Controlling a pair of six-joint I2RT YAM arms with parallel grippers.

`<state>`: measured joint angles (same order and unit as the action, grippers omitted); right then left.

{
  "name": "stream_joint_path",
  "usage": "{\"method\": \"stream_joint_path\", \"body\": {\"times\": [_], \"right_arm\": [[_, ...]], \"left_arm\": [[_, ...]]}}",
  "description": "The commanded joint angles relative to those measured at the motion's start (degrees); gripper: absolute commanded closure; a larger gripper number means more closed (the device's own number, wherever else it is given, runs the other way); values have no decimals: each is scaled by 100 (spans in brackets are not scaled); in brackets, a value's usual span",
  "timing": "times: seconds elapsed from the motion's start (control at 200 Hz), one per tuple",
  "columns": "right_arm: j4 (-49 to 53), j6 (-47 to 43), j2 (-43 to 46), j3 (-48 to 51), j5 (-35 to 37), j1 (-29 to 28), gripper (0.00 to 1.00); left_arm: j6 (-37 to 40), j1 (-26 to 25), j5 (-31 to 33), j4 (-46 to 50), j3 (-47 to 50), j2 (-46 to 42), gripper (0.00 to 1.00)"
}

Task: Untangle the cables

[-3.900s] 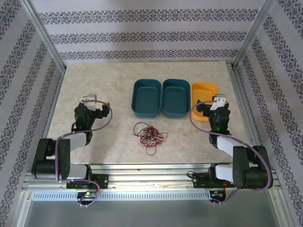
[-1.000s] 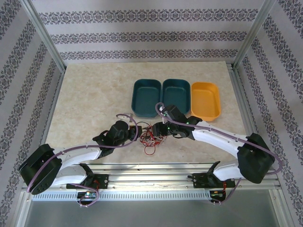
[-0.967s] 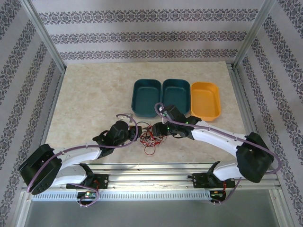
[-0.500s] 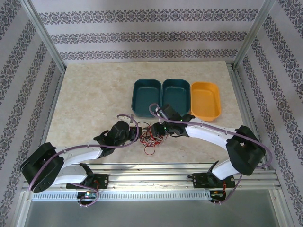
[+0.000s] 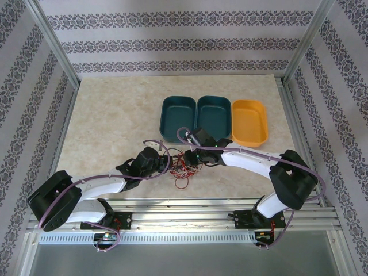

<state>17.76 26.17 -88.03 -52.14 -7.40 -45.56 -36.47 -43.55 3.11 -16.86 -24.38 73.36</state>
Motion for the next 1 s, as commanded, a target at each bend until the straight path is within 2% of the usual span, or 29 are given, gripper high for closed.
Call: {"method": "stream_joint_path", "body": {"times": [0.0, 0.205, 0.435, 0.55, 0.63, 0.809, 0.924, 0.994], "right_arm": [[77, -99, 284, -168, 214, -111, 88], [237, -137, 795, -243, 318, -164, 96], [247, -158, 1273, -281, 466, -183, 95], [143, -108, 1254, -291, 418, -179, 95], [88, -49, 1112, -319, 283, -179, 100], [-60, 105, 880, -414, 54, -190, 100], [-130, 148, 933, -472, 120, -199, 100], [-195, 177, 1027, -485, 175, -200, 100]], "left_arm": [[-62, -86, -48, -112, -58, -4, 53], [-88, -74, -96, -203, -8, -120, 50], [-38, -77, -48, -230, 34, -315, 41], [21, -75, -83, -185, 12, -364, 34], [51, -75, -83, -194, 7, -399, 30], [211, -81, -310, -376, -5, -395, 20], [289, -88, -420, -259, -101, -289, 18], [315, -105, -445, -256, -126, -198, 21]]}}
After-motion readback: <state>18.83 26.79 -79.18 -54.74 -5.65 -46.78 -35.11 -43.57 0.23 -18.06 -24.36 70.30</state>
